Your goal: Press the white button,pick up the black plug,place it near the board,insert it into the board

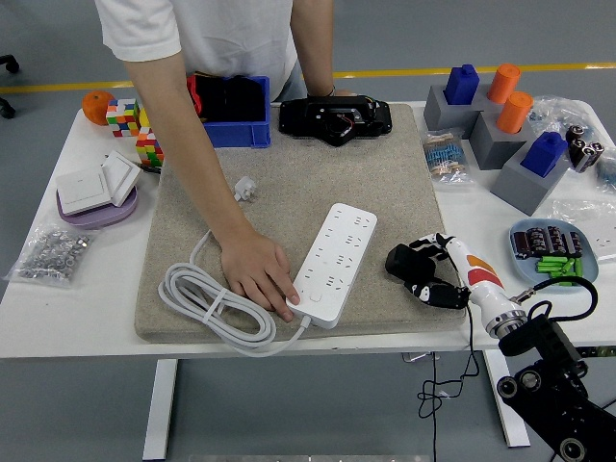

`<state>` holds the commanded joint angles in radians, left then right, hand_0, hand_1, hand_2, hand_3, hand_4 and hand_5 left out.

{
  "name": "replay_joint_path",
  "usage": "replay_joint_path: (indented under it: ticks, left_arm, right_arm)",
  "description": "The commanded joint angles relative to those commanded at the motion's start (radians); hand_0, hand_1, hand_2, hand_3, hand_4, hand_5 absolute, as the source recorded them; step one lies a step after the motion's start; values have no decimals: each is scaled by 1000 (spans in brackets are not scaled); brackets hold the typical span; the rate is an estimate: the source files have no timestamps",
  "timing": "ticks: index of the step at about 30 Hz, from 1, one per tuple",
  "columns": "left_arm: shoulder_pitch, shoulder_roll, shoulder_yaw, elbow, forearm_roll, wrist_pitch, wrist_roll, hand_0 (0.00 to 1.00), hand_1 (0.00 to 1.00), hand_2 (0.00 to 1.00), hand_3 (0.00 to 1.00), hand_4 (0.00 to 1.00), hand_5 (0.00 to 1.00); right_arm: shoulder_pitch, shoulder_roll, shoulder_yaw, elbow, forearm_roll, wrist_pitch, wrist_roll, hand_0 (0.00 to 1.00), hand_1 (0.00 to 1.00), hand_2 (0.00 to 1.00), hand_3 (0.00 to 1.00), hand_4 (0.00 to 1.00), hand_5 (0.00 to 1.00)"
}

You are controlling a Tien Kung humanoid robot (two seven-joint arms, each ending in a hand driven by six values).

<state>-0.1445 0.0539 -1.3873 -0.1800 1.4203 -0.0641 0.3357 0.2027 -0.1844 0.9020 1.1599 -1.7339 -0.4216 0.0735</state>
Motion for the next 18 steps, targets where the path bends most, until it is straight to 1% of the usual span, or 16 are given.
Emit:
replay_joint_path:
  ticks: [2, 6, 7, 12, 13, 18]
  left_arm:
    - [0, 0, 0, 0, 1, 0, 0, 708, 663, 589, 682, 645, 289]
    - [1, 0, 2, 0, -1, 0, 0, 707, 663, 589, 682, 645, 287]
    - [1, 0, 2, 0, -2, 0, 1, 707, 663, 589, 682, 645, 287]
    - [-3, 2, 6, 0, 2, -1, 1, 707, 663, 588, 682, 644, 286]
    - [-4, 3, 6, 0, 3, -2, 2, 707, 663, 588, 682, 644, 286]
    - [-3, 4, 8, 0, 4, -2, 2, 707, 663, 588, 682, 644, 286]
  right_arm:
    - [1, 0, -4, -3, 1, -5, 3, 537, 540, 518, 588, 784, 30]
    - [0, -1, -11, 8, 10, -34, 33, 537, 540, 518, 588, 784, 30]
    - [0, -1, -13, 10, 12, -37, 37, 418, 339, 311, 467, 747, 2]
    - [6, -4, -23, 37, 28, -53, 55, 418, 339, 311, 467, 747, 2]
    - [7, -5, -25, 46, 32, -56, 59, 378, 270, 246, 453, 735, 2]
    - [31, -3, -48, 87, 50, -68, 65, 378, 270, 246, 453, 735, 2]
